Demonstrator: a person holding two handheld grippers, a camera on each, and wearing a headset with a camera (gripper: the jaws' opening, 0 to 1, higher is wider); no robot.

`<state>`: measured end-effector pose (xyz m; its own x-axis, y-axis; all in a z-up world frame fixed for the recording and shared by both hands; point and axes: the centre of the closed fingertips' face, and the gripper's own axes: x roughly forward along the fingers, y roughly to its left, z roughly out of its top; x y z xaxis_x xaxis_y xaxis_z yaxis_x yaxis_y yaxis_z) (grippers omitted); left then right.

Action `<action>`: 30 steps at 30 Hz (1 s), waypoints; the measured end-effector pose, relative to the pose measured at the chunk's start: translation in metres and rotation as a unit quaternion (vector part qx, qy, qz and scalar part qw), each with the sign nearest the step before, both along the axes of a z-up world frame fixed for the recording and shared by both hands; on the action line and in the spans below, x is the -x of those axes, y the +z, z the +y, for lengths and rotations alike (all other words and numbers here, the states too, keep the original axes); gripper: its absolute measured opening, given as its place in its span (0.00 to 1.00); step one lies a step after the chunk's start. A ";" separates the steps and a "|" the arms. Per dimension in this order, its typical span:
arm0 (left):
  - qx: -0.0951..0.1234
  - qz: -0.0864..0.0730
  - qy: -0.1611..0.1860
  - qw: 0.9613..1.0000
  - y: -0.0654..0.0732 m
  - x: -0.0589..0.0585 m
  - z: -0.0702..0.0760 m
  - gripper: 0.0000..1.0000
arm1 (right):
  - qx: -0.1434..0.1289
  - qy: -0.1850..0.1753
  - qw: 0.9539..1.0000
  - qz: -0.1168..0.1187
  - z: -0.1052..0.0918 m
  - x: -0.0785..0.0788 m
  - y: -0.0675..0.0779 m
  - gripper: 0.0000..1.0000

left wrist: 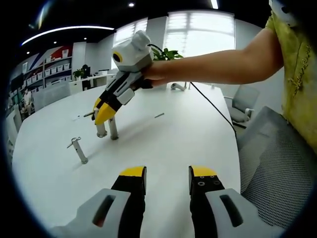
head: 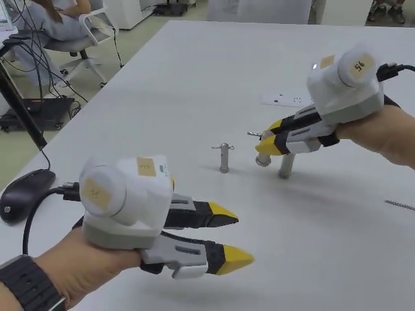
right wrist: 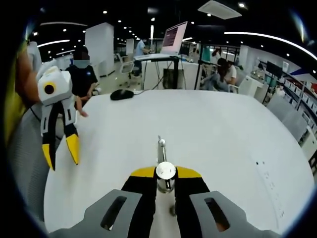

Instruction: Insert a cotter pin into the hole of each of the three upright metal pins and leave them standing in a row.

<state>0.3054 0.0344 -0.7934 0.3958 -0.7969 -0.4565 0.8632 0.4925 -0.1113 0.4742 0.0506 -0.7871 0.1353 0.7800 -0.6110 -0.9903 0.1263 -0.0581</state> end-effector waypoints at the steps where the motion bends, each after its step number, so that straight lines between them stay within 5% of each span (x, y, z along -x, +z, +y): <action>1: 0.000 0.000 0.001 1.000 0.000 0.000 0.000 0.33 | 0.003 0.000 1.000 0.001 0.000 -0.001 -0.002 0.12; 30: 0.000 0.011 0.002 1.000 -0.007 0.002 0.001 0.32 | 0.018 0.012 1.000 0.007 0.002 -0.003 -0.030 0.12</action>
<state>0.3036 0.0354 -0.8001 0.3896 -0.7953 -0.4645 0.8582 0.4965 -0.1305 0.4767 0.0522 -0.8169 0.1084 0.7604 -0.6403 -0.9937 0.1004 -0.0491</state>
